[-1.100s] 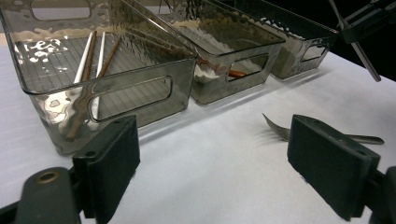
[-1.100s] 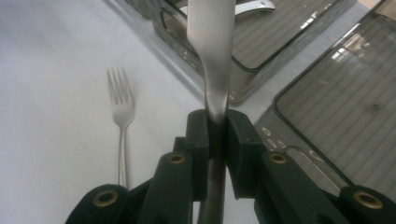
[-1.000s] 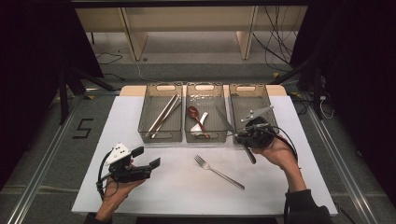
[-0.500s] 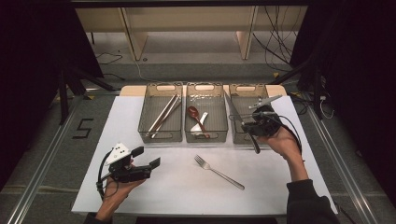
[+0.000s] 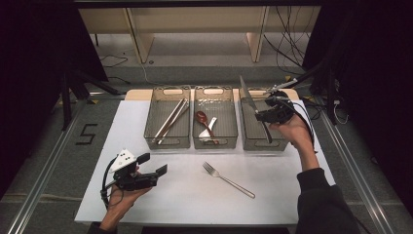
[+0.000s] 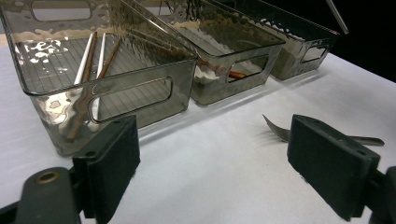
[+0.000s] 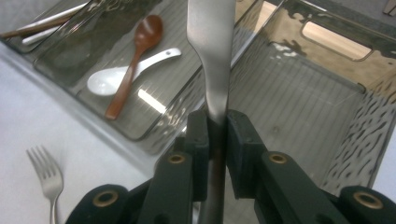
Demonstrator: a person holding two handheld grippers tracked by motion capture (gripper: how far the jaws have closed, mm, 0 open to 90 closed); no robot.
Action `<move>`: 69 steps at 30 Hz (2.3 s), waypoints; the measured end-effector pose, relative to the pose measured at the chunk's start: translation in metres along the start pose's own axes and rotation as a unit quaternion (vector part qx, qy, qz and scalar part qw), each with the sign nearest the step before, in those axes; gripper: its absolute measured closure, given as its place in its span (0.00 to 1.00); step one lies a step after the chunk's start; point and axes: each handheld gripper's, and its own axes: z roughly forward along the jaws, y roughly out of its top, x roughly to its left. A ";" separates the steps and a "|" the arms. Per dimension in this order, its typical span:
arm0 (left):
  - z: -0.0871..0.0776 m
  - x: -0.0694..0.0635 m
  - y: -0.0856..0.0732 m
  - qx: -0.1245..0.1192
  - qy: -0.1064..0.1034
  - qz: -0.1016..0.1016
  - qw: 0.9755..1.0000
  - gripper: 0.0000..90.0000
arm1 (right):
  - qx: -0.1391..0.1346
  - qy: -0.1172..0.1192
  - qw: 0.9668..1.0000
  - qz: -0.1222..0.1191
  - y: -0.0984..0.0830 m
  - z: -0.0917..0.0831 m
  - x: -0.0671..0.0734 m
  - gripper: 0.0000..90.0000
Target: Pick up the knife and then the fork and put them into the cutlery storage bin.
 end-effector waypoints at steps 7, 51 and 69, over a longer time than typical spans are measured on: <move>0.000 0.000 0.000 0.001 0.000 0.000 1.000 0.18 | 0.000 -0.010 1.000 0.028 0.012 0.011 -0.011 0.90; 0.000 0.000 0.000 0.000 0.000 0.001 1.000 0.18 | 0.081 -0.054 0.993 0.073 -0.020 0.069 -0.033 0.88; 0.000 -0.001 0.000 0.002 -0.001 0.004 1.000 0.18 | 0.044 0.011 0.999 0.014 -0.021 0.040 0.007 0.46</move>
